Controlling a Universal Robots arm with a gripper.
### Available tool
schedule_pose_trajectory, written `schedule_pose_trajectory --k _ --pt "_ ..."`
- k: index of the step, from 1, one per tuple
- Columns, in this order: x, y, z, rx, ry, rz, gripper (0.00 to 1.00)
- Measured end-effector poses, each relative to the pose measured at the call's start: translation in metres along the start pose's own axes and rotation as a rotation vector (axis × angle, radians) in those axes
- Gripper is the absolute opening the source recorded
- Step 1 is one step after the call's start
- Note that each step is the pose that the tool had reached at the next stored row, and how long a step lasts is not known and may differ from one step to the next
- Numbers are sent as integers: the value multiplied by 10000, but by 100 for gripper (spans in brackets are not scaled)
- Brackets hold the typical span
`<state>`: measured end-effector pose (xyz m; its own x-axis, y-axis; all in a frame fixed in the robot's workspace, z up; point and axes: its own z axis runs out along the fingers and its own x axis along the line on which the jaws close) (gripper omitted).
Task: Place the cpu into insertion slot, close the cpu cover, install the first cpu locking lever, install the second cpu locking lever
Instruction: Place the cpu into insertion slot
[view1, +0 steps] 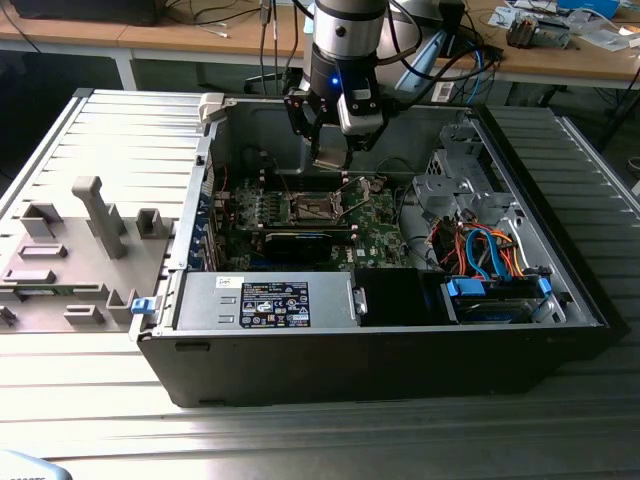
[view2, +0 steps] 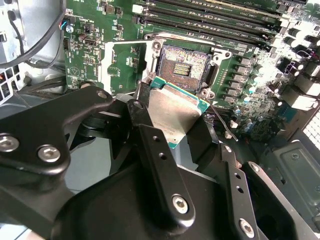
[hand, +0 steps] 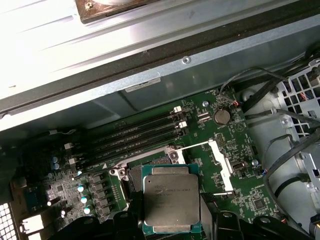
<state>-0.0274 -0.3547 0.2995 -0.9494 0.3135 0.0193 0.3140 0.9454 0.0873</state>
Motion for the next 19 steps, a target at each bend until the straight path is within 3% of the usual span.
schedule_pose_trajectory --k 19 --pt "0 0 2 -3 -15 169 55"
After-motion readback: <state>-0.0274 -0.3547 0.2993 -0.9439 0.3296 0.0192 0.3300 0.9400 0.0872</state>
